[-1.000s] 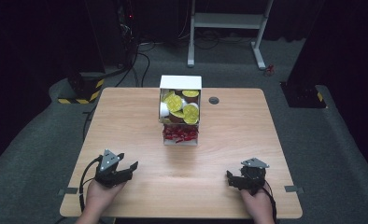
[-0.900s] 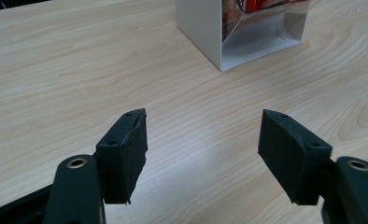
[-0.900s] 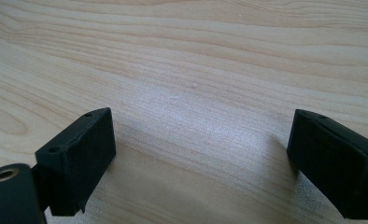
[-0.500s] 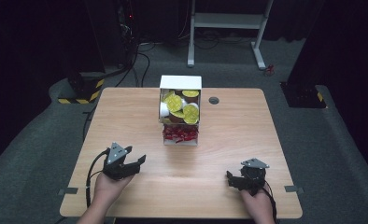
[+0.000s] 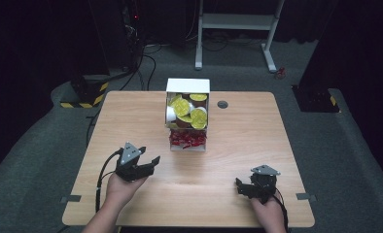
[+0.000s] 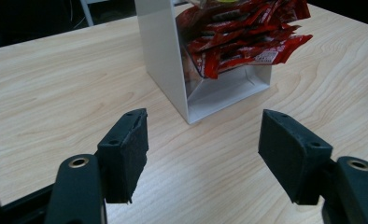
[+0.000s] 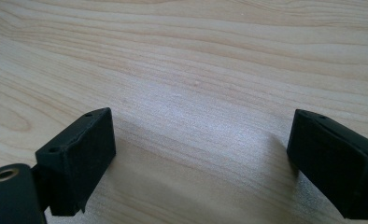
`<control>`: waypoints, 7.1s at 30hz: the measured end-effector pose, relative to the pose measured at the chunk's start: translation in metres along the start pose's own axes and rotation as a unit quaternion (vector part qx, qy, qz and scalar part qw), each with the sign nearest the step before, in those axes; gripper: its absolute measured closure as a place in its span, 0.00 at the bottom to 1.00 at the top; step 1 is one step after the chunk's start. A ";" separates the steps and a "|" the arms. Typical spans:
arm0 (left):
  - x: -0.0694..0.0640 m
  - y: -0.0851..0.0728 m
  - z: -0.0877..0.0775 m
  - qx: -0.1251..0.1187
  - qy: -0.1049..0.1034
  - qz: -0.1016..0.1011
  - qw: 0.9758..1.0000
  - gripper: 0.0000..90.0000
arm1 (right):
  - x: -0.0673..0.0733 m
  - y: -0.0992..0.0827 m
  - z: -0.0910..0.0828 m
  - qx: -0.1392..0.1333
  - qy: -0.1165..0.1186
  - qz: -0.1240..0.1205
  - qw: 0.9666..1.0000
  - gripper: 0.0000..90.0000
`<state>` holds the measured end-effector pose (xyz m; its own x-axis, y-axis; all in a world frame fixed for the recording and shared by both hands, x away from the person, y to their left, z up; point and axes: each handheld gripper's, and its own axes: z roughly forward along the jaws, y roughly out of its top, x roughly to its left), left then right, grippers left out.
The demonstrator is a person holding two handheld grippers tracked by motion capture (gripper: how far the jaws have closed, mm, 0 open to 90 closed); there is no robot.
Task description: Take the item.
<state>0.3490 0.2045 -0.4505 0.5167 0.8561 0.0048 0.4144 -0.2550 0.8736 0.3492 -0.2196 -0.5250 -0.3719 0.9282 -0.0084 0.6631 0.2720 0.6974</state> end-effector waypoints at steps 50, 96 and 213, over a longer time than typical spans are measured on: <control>-0.008 0.048 0.051 0.015 -0.012 -0.012 1.000 0.44 | 0.001 -0.001 -0.001 0.002 0.002 -0.002 1.000 0.09; -0.017 0.048 0.064 -0.008 0.004 -0.015 1.000 0.85 | 0.002 -0.002 -0.002 0.001 0.008 -0.011 1.000 0.09; 0.045 0.008 -0.056 -0.095 0.055 -0.057 0.992 0.96 | 0.003 -0.003 -0.003 0.001 0.011 -0.010 1.000 0.09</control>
<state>0.3334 0.2659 -0.4158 0.3858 0.9209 -0.0556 0.3121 -0.0736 0.9472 0.3443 -0.2187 -0.5251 -0.3995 0.9167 -0.0072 0.6560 0.2913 0.6963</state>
